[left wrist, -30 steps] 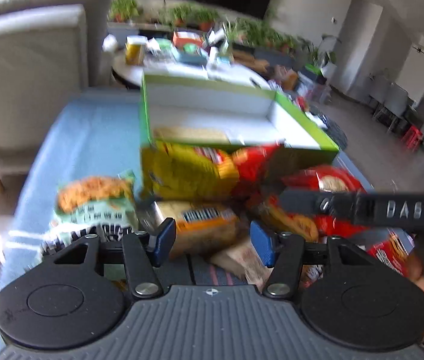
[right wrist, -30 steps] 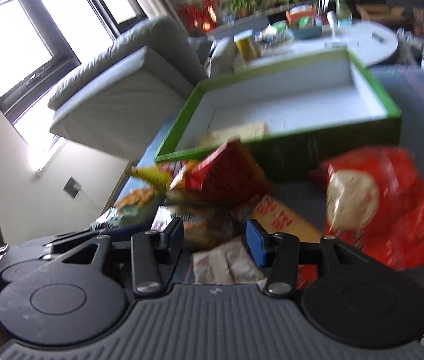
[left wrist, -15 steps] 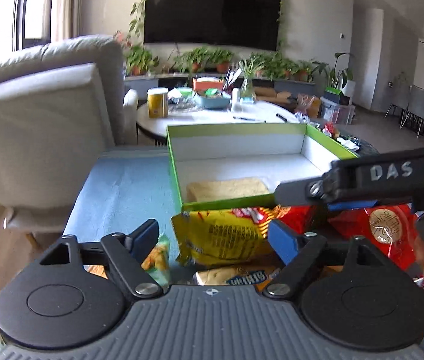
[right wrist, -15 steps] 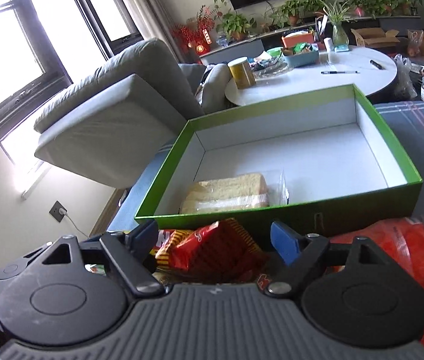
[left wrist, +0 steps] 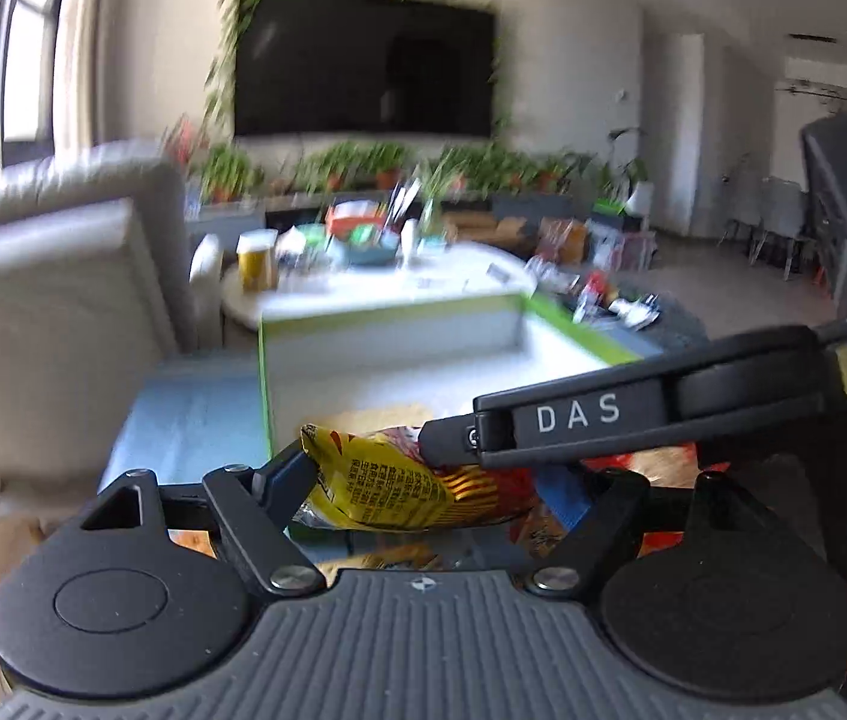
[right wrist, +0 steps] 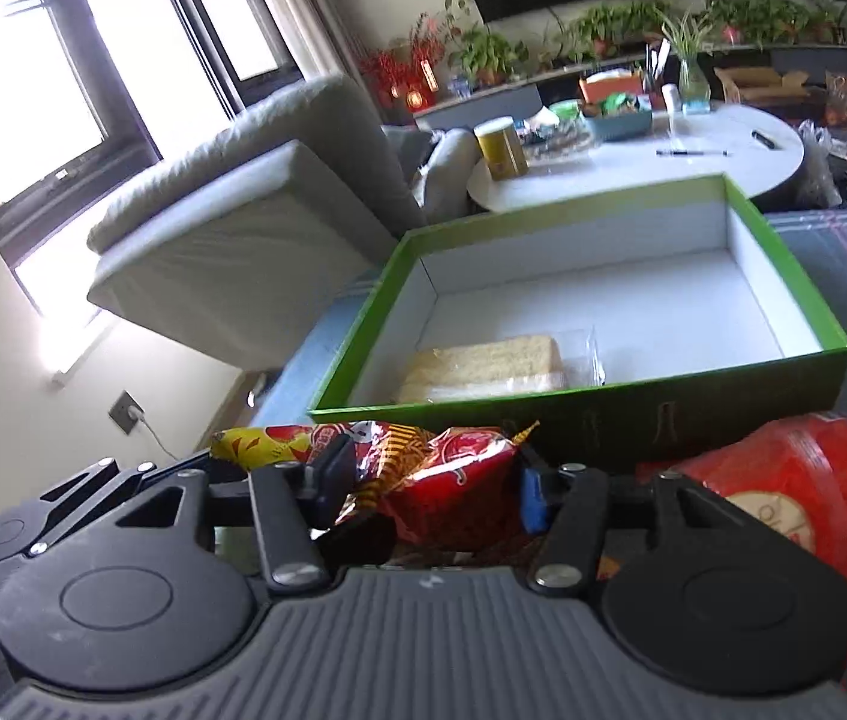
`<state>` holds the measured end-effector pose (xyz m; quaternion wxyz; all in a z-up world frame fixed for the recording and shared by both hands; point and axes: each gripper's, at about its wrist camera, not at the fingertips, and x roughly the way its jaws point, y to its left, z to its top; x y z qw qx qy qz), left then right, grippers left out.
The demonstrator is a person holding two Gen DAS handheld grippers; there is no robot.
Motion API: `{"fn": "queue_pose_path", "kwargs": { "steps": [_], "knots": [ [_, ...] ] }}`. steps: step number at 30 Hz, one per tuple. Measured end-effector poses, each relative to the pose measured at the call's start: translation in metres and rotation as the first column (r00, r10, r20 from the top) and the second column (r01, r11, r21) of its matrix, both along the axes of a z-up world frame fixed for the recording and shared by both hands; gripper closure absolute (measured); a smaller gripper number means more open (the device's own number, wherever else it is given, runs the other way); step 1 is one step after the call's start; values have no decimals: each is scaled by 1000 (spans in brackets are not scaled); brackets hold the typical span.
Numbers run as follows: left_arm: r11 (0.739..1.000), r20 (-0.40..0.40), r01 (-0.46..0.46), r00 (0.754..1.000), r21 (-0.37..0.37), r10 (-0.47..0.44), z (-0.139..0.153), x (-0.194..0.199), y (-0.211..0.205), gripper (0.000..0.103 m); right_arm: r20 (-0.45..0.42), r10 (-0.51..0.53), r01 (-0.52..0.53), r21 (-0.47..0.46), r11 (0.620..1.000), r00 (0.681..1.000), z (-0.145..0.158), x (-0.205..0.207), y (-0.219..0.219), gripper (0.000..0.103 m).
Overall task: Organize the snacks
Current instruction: 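Move the left tool back to the pile and reach for the red-yellow cracker bag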
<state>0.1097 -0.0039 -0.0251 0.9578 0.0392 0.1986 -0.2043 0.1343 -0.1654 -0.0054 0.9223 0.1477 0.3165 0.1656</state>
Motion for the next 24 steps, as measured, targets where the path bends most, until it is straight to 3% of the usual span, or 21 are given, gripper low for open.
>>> {"fn": "queue_pose_path", "kwargs": {
  "steps": [4, 9, 12, 17, 20, 24],
  "knots": [
    [995, 39, 95, 995, -15, -94, 13, -39, 6, 27, 87, 9, -10, 10, 1000, 996, 19, -40, -12, 40],
    [986, -29, 160, 987, 44, -159, -8, -65, 14, 27, 103, 31, -21, -95, 995, 994, 4, -73, -17, 40],
    [991, -81, 125, 989, 56, -120, -19, -70, 27, 27, 27, 31, -28, -103, 994, 999, -16, -81, -26, 40],
    [998, -169, 61, 984, -15, -62, -17, -66, 46, 28, -75, 20, -22, -25, 999, 997, -28, -90, -47, 40],
    [999, -247, 13, 969, -37, -22, -17, -61, 44, 28, -51, -3, 1, -34, 999, 999, -19, -88, -49, 40],
    [998, -369, -19, 929, -59, -4, -28, -57, 41, 29, -35, 30, -31, -41, 999, 999, -12, -85, -41, 40]
  ]
}}
